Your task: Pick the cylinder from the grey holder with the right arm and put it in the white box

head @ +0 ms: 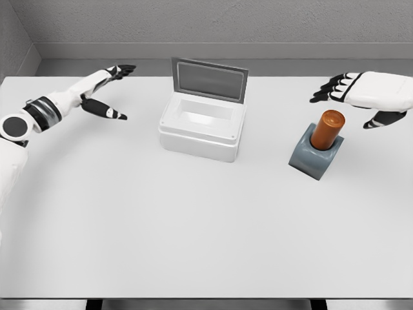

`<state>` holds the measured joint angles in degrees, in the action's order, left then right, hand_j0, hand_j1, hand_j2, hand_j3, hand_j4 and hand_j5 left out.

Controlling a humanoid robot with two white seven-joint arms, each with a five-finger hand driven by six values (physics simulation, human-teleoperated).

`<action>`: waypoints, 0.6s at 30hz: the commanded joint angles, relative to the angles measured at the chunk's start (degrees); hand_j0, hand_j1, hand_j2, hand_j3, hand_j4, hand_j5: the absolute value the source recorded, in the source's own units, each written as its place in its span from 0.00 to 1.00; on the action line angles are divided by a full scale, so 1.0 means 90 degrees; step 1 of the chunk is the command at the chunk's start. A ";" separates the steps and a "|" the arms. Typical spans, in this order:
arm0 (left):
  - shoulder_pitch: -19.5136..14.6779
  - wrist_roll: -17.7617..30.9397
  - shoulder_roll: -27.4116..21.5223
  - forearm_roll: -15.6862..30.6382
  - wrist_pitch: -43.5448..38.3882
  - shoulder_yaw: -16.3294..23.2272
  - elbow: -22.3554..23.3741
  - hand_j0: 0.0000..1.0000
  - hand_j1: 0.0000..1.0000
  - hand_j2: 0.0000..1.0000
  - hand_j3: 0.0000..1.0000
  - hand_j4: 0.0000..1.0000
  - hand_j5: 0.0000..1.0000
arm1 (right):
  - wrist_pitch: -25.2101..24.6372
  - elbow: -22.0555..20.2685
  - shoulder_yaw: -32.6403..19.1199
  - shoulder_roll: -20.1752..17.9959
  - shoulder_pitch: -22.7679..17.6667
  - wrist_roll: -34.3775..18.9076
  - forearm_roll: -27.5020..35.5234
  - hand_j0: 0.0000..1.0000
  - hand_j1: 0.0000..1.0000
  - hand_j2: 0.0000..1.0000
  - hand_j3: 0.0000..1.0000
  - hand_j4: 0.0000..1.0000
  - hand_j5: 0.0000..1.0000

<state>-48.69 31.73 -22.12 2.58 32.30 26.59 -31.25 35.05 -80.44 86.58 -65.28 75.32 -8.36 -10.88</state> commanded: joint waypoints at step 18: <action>0.0000 0.0363 0.0367 0.0485 -0.0474 -0.0620 0.0347 1.00 1.00 1.00 1.00 1.00 1.00 | -0.0005 0.0227 0.0409 0.0466 0.0068 -0.0447 0.0632 1.00 1.00 1.00 1.00 1.00 1.00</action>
<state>-48.69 35.00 -18.82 6.48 28.65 21.14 -28.05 35.05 -78.33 90.33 -61.76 75.85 -11.20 -5.35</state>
